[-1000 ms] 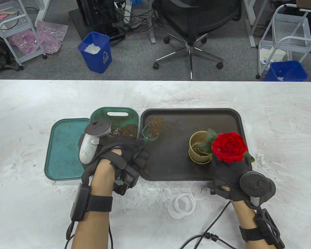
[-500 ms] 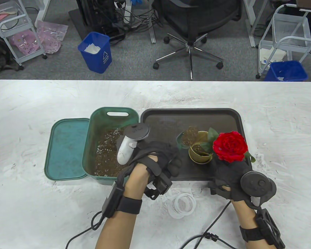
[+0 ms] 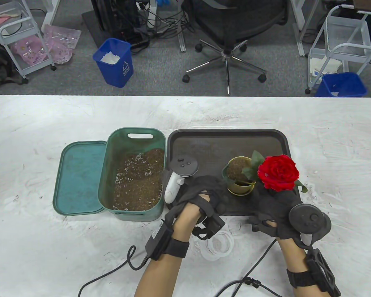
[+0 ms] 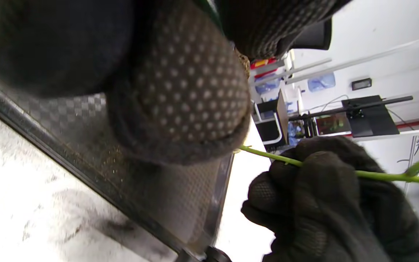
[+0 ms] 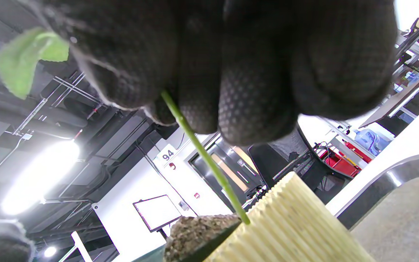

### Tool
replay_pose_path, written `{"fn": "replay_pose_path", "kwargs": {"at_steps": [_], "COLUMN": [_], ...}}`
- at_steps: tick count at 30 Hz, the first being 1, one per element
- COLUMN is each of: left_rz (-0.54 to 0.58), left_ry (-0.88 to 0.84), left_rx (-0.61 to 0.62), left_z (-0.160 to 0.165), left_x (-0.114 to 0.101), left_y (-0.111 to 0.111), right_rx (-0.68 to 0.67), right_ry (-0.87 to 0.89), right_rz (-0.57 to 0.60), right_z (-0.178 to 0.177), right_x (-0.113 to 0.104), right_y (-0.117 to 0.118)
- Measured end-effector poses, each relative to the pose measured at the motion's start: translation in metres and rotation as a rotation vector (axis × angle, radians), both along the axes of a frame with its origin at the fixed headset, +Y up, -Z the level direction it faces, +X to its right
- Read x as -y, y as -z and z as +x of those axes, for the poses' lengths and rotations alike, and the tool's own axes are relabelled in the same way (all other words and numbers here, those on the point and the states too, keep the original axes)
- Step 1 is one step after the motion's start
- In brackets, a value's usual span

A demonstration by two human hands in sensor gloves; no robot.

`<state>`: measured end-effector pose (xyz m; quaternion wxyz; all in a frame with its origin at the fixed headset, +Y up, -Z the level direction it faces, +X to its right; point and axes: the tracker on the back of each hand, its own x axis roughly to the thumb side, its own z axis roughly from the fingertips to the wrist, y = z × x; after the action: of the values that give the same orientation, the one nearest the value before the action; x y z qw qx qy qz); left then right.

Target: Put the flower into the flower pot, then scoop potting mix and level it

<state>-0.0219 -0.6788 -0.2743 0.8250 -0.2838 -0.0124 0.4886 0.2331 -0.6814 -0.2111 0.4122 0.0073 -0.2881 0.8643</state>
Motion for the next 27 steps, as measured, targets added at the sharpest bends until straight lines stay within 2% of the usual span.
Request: {"fn": "replay_pose_path", "kwargs": {"at_steps": [7,19,27], "left_rz": [0.222,0.448,0.548], "left_ry": [0.143,0.464,0.617], "left_rx": [-0.011,0.003,0.016], "left_z": [0.015,0.038,0.045], "left_x": [-0.005,-0.024,-0.027], "left_y": [-0.012,-0.025,-0.029], "right_rx": [0.002,0.017,0.011], "right_ry": [-0.002,0.008,-0.003], "right_rz": [0.002,-0.003,0.005], "right_z": [0.000,0.004,0.002], "right_x": [0.000,0.001,0.002], "right_y": [0.000,0.001,0.001]}}
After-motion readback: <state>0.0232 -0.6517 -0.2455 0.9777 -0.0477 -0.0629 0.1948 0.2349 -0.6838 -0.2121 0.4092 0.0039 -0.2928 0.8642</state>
